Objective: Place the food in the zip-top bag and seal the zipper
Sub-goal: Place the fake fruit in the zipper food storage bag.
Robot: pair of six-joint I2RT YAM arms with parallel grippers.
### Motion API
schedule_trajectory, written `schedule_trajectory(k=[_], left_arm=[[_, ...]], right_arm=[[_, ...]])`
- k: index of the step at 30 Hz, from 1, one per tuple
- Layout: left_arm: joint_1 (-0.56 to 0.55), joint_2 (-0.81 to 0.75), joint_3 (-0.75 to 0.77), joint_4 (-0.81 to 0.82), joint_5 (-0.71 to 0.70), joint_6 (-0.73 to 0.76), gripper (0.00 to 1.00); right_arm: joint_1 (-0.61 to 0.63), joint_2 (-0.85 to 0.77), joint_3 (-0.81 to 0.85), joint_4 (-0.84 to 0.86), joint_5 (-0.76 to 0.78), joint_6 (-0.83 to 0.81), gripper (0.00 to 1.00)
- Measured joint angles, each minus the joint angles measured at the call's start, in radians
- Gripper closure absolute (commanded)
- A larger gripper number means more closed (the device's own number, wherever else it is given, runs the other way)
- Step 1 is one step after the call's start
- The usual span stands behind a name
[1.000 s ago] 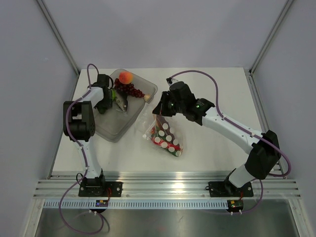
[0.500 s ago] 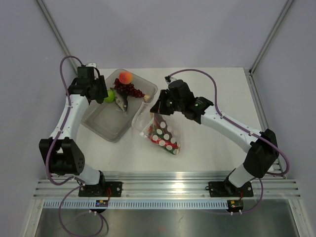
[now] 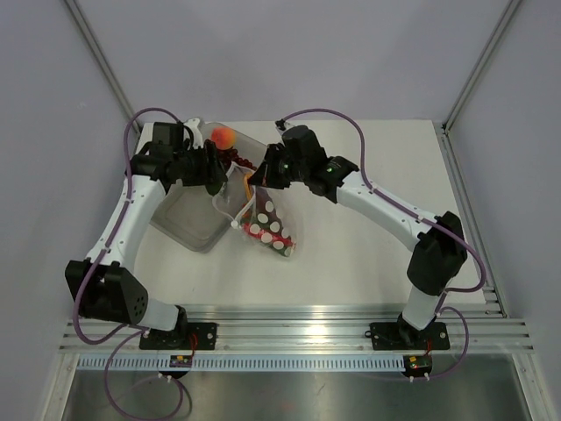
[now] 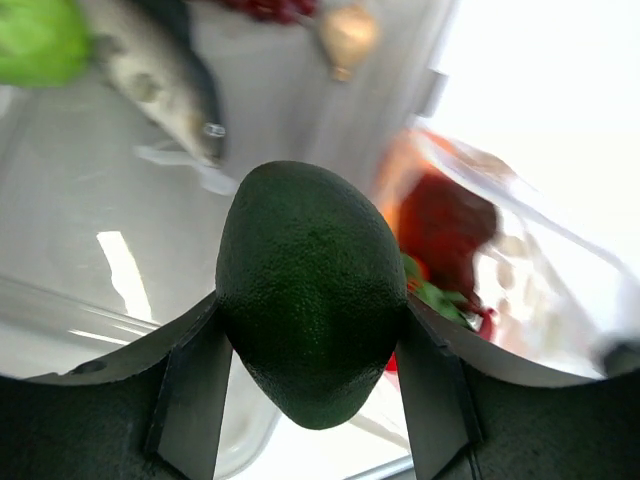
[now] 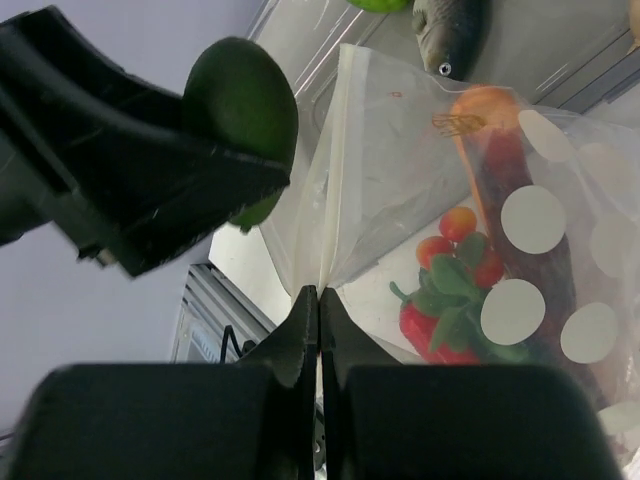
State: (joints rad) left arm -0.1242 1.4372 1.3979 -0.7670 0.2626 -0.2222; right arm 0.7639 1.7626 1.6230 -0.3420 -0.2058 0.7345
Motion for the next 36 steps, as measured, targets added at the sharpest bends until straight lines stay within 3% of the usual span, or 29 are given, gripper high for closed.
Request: schedule_trajectory(k=[10,12,13,14,15,17,18,27,32,36], left_arm=[[-0.11,-0.157,-0.114,0.042,0.101,-0.064,1.0],[-0.141,-0.137,-0.125,0.059,0.113,-0.08,0.84],[-0.157,-0.124,-0.13,0.068,0.12,-0.09,0.72],[-0.164,-0.116,-0.133,0.07,0.119,-0.094,0.54],[-0.169,-0.105,-0.133,0.07,0.121,-0.101,0.47],[-0.174,-0.093,-0.134,0.077,0.128,-0.109,0.23],[-0.174,-0.091,-0.133,0.079,0.131,-0.113,0.2],[-0.179,-0.093,-0.108,0.041,0.107,-0.089,0.14],[-0.171,-0.121,-0.09,0.023,0.035,-0.075,0.26],[-0.109,-0.151,-0.098,0.018,-0.024,-0.098,0.26]], right_arm=[[0.0,0.009,0.004,0.0,-0.023,0.011,1.0],[0.0,0.009,0.004,0.0,-0.025,0.016,1.0],[0.0,0.009,0.004,0.001,-0.025,0.018,1.0],[0.0,0.008,0.004,-0.003,-0.024,0.019,1.0],[-0.001,0.008,0.004,-0.001,-0.023,0.02,1.0],[-0.001,0.008,0.004,0.0,-0.023,0.021,1.0],[-0.001,0.008,0.004,0.0,-0.023,0.021,1.0],[-0.001,0.005,0.002,0.0,-0.022,0.021,1.0],[-0.001,-0.005,-0.008,0.0,-0.023,0.021,1.0],[-0.001,-0.025,-0.027,0.001,-0.022,0.021,1.0]])
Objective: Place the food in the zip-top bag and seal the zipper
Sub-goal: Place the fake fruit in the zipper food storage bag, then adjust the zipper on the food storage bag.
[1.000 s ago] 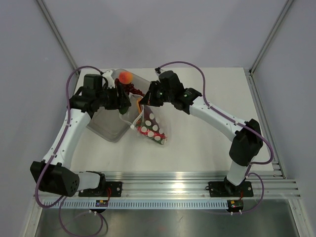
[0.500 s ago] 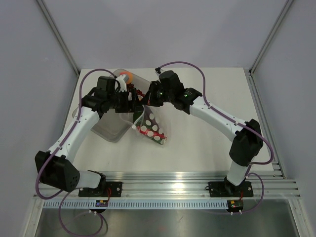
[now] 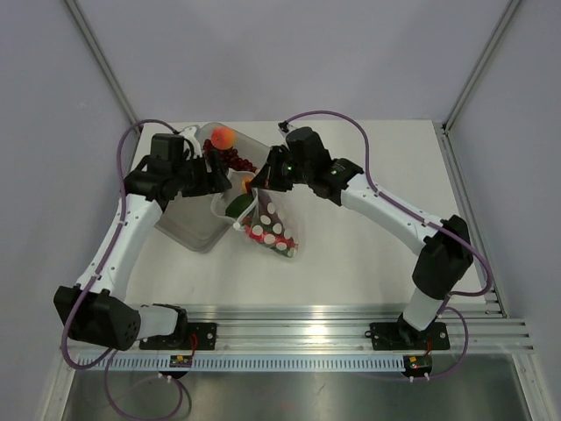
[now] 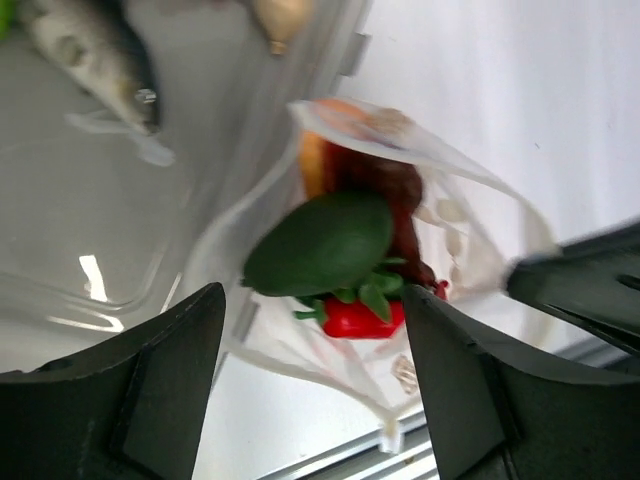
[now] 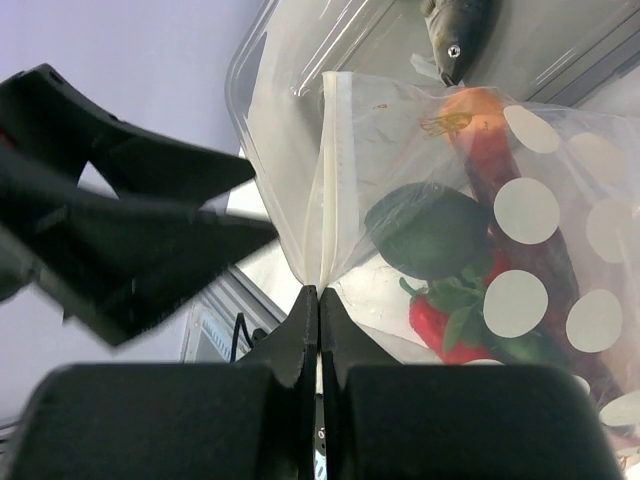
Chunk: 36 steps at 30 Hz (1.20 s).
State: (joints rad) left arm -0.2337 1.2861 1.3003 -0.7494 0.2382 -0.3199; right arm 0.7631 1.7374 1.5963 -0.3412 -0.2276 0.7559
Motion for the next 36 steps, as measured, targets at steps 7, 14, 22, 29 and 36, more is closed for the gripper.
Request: schedule_trajectory(k=[7,14,22,29,36], left_arm=[[0.107,0.0,-0.101,0.011,-0.003,-0.047,0.29],[0.107,0.047,-0.222,0.085,0.073,-0.101,0.62],[0.086,0.07,-0.244,0.119,0.153,-0.127,1.0],[-0.06,0.041,-0.086,0.115,0.199,-0.128,1.0],[-0.105,0.01,-0.011,0.123,0.262,-0.144,1.0]], right_arm=[[0.0,-0.034,-0.027,0.0,0.001,0.0,1.0],[0.0,-0.042,-0.035,0.001,0.002,0.0,1.0],[0.0,-0.055,-0.071,0.005,0.025,-0.002,1.0],[0.0,-0.165,-0.164,-0.032,0.144,-0.027,1.0],[0.0,-0.303,-0.197,-0.119,0.261,-0.054,1.0]])
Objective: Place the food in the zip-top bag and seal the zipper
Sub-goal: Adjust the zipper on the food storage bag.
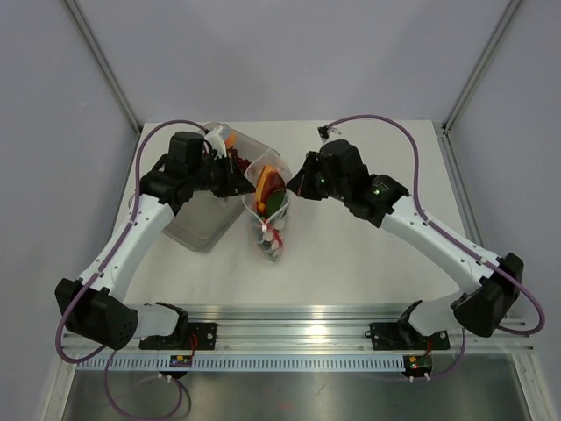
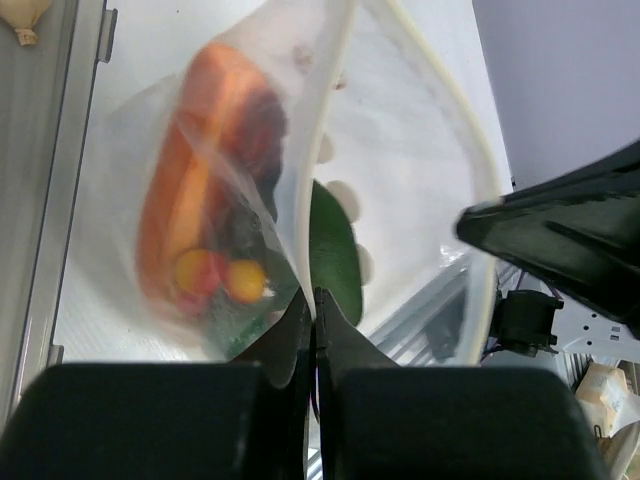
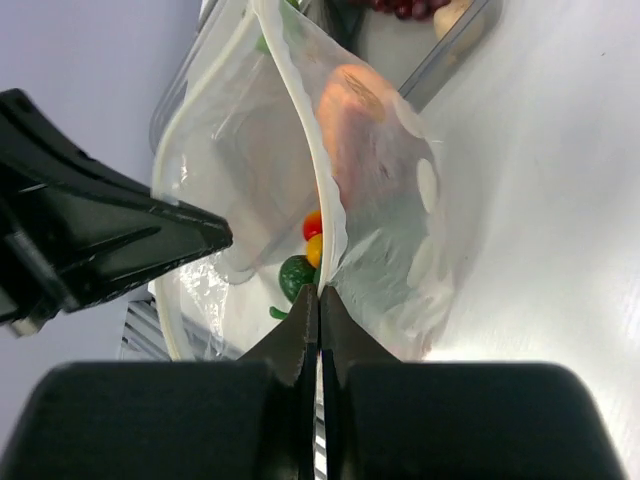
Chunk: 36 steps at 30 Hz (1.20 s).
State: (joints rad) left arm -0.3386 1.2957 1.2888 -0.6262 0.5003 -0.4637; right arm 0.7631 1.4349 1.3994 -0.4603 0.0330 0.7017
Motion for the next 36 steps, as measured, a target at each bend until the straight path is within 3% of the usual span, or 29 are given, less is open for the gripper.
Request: schedule_trajectory(k=[7,12,16,21,26,31,36], left_arm=[[0.0,0.006,-0.013,-0.005,0.001,0.008,1.0],[-0.009,0.072,-0.04,-0.003,0.006,0.014,1.0],[-0.026,0.105,-0.022,-0.029,0.005,0.022,1.0],[-0.04,0.097,0.108,-0.057,0.002,0.037,1.0],[-0.045,0.078,0.079,0.0,0.022,0.031,1.0],[-0.079,0.145,-0.028,0.024,0.028,0.016,1.0],[-0.093,0.181,0.018,-0.043,-0.009,0.029,1.0]], right_arm=[[0.0,-0.141,-0.072,-0.046,0.126,-0.051,1.0],[0.0,-0.119,-0.157,-0.111,0.176,-0.05,1.0],[0.0,-0.121,-0.138,-0.154,0.184,-0.055,1.0],[0.0,-0.18,-0.068,-0.156,0.184,-0.073,1.0],[0.0,-0.275,-0.116,-0.132,0.198,-0.077,1.0],[0.0,-0.221,-0.226,-0.167,0.214,-0.068,1.0],[0.0,-0.205,-0.208,-0.193,0.214,-0.076,1.0]])
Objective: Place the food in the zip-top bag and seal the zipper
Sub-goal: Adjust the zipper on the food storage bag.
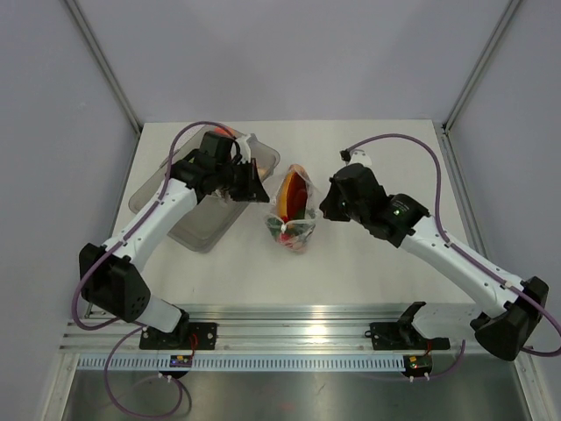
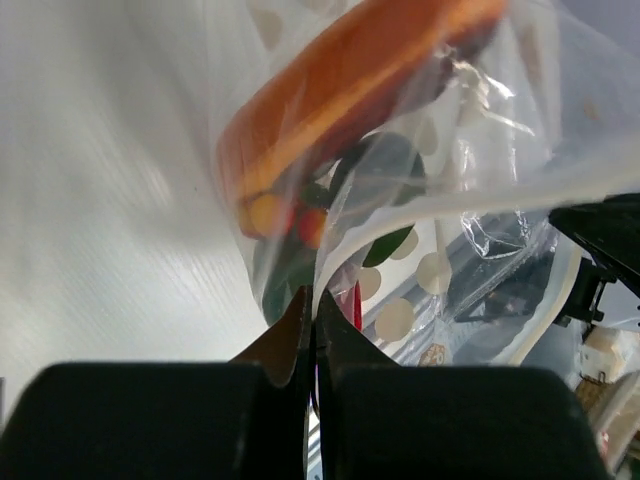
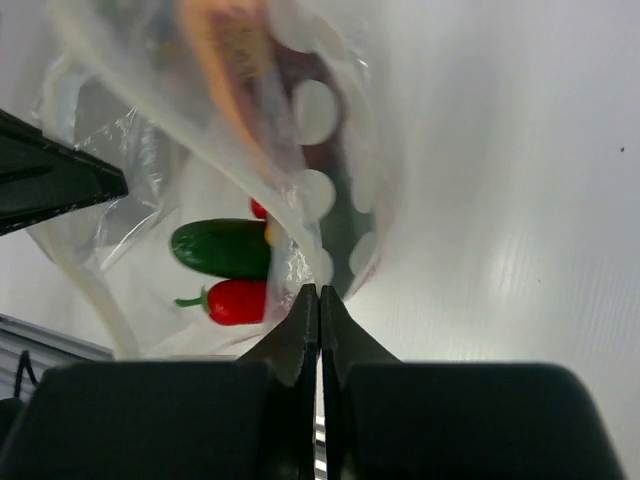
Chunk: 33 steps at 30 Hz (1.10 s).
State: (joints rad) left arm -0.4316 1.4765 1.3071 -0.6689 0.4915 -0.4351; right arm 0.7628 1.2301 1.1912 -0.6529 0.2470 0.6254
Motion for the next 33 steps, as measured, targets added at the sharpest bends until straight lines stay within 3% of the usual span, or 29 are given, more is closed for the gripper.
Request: schedule_trajectory(k=[6,13,15,16,19,21,22,27,33], left_arm=[[0.0,0.0,0.184,-0.04,-0.07,0.049,1.0],[0.003,0.014,0.196,-0.074,-0.097,0.081,0.99],[0.013,0.025,0.196,-0.082,-0.099,0.09,0.84],[0.023,0.029,0.196,-0.084,-0.098,0.094,0.67],[0.063,0.034,0.196,-0.085,-0.097,0.1,0.32],[0.096,0.034,0.196,-0.085,-0.095,0.103,0.25],[0.113,0.034,0.196,-0.086,-0.095,0.103,0.17],[0.182,0.033,0.196,-0.097,-0.097,0.123,0.01],[0.256,0.034,0.198,-0.101,-0.145,0.098,0.01]], right_arm=[[0.0,-0.015,0.118,0.028,-0.005,-0.023,1.0],[0.0,0.044,0.129,0.069,-0.031,-0.025,1.0],[0.0,0.069,0.129,0.079,-0.036,-0.025,1.0],[0.0,0.078,0.13,0.083,-0.042,-0.024,1.0],[0.0,0.09,0.135,0.1,-0.057,-0.023,1.0],[0.0,0.091,0.142,0.109,-0.058,-0.023,1.0],[0.0,0.091,0.145,0.111,-0.058,-0.022,1.0],[0.0,0.091,0.146,0.111,-0.057,-0.022,1.0],[-0.003,0.09,0.146,0.109,-0.056,-0.019,1.0]])
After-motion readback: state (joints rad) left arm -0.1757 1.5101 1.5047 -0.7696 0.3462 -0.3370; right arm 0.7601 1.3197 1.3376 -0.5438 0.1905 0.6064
